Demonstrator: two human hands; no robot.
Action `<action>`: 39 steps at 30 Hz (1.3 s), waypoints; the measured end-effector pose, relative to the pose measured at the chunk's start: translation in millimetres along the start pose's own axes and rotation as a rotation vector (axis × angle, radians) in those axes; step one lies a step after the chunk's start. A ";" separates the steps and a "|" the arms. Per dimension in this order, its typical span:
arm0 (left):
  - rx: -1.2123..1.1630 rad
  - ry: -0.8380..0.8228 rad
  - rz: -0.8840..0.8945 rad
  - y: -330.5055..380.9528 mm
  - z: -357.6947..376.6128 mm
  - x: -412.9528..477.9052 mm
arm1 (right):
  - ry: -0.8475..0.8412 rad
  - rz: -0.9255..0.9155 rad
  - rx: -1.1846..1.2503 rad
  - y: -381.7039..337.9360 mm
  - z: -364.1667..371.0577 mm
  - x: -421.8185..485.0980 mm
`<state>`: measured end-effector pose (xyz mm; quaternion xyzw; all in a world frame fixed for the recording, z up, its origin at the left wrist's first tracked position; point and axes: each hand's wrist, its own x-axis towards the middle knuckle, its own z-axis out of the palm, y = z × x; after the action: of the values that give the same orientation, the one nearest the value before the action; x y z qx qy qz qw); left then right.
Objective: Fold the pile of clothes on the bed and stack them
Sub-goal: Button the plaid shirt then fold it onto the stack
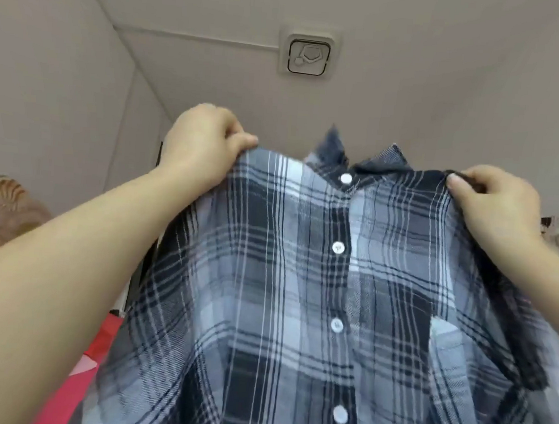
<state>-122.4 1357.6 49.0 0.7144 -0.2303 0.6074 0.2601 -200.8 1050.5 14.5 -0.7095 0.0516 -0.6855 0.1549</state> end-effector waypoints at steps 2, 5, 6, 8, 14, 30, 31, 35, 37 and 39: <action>-0.037 0.175 0.008 6.6 -2.3 3.6 | 0.028 -0.008 0.017 -5.3 -0.6 2.7; -0.028 0.273 0.058 7.4 -10.1 6.3 | 0.115 -0.002 0.124 -13.1 -7.4 9.4; 0.000 0.291 0.087 7.3 -12.9 7.2 | 0.112 -0.008 0.131 -14.7 -9.8 11.2; 0.035 0.328 0.106 9.3 -19.8 9.4 | 0.123 -0.017 0.147 -15.6 -12.4 16.2; 0.095 0.314 0.095 4.3 -13.9 11.2 | 0.082 -0.020 0.149 -14.1 3.2 19.5; 0.175 -0.494 0.129 -123.5 242.4 -140.5 | -0.483 0.112 -0.203 142.6 208.2 -111.9; 0.181 -0.517 0.114 -130.0 259.6 -149.4 | -0.502 0.126 -0.215 151.8 222.2 -120.9; 0.194 -0.649 0.069 -152.2 326.6 -188.7 | -0.597 0.198 -0.282 193.0 279.4 -159.1; 0.221 -0.733 0.044 -163.2 358.7 -214.0 | -0.652 0.208 -0.326 214.0 307.4 -182.8; 0.244 -0.802 0.018 -173.3 389.3 -242.6 | -0.691 0.217 -0.368 231.2 331.5 -209.8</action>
<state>242.8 1238.6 -255.8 0.9178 -0.2461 0.3062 0.0580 147.6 941.0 -257.4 -0.9044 0.1927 -0.3659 0.1049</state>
